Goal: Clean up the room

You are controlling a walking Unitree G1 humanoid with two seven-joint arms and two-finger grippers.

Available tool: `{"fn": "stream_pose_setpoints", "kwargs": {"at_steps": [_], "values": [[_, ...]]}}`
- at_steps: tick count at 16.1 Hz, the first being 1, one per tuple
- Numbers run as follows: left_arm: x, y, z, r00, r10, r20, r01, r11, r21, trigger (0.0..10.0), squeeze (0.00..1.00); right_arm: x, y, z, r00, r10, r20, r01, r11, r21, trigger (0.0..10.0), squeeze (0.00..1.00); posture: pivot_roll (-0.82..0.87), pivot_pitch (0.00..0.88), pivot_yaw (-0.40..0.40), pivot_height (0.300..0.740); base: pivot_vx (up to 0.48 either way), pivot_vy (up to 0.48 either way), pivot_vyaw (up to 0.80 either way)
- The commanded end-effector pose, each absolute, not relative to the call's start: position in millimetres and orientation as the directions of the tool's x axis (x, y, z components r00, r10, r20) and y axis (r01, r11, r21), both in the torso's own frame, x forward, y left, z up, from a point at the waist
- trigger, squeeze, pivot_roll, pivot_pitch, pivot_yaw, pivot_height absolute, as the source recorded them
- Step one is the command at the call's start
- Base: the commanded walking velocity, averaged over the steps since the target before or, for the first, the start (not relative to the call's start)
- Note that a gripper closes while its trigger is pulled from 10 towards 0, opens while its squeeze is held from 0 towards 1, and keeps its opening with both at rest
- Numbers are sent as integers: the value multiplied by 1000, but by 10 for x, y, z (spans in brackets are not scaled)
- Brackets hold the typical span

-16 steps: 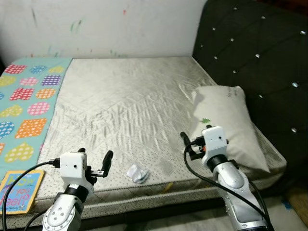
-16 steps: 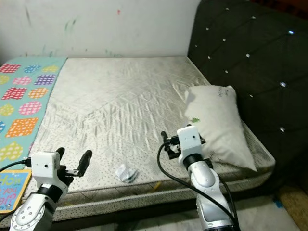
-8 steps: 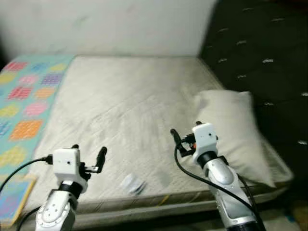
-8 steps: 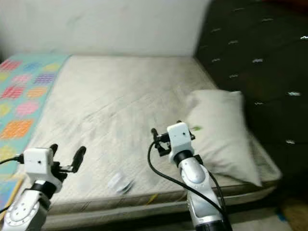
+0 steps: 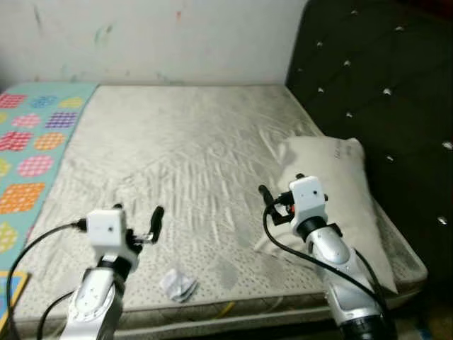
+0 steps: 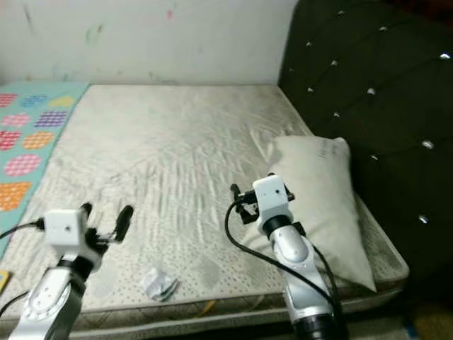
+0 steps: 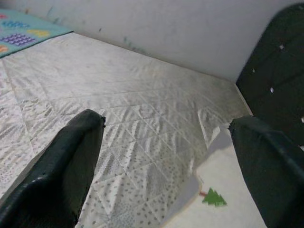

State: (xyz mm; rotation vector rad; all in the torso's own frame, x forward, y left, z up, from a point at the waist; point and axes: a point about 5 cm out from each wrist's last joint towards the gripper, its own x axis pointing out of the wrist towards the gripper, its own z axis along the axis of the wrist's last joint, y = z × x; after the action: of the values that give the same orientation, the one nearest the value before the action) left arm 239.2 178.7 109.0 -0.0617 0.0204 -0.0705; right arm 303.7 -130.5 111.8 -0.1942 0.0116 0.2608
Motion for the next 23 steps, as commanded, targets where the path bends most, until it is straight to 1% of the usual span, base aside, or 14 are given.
{"fn": "stream_pose_setpoints", "kwargs": {"at_steps": [1,4,7,9,11,13,15,18,20,23], "values": [[2381,1828,1070,998,-53,-32,52,997,-52,10000,0,3068,-1293,1149,966,258,-22,-257,945,-202,10000,0,78,0,-93,740,0,0,800],[2337,1823,1013,998,-40,-44,37,998,-59,10000,0,3073,-1296,1145,960,278,-22,-276,935,-222,10000,0,72,0,-107,740,0,0,800],[2254,1791,921,996,-33,-85,24,994,-105,10000,0,3053,-1361,1106,963,268,-34,-269,936,-227,10000,0,64,0,-98,740,0,0,329],[2226,1800,886,995,-18,-99,10,996,-89,10000,0,3040,-1477,1067,979,198,-46,-203,952,-229,10000,0,68,0,-96,740,0,0,0],[2215,1879,892,996,9,-90,-15,998,-68,10000,0,2989,-1633,1034,992,113,-59,-124,962,-243,10000,0,70,0,-94,740,0,0,0],[2188,1984,881,995,45,-92,-50,997,-58,10000,0,2877,-1797,948,993,61,-100,-82,971,-225,10000,0,63,0,-92,740,0,0,0],[2200,1992,882,995,48,-91,-53,997,-60,10000,0,2845,-1862,894,991,27,-132,-52,981,-189,10000,0,59,0,-91,740,0,0,0],[2230,1920,874,996,27,-87,-33,997,-72,10000,0,2871,-1875,894,991,8,-136,-34,982,-185,10000,0,54,0,-86,740,0,0,-800],[2199,1930,859,995,36,-95,-44,996,-82,10000,0,2837,-1909,896,991,-2,-134,-23,983,-181,10000,0,54,0,-86,740,0,0,-738],[2199,1962,834,994,40,-101,-50,994,-101,10000,0,2734,-1988,852,989,-27,-147,0,983,-182,10000,0,23,0,-60,740,0,0,0]]}}
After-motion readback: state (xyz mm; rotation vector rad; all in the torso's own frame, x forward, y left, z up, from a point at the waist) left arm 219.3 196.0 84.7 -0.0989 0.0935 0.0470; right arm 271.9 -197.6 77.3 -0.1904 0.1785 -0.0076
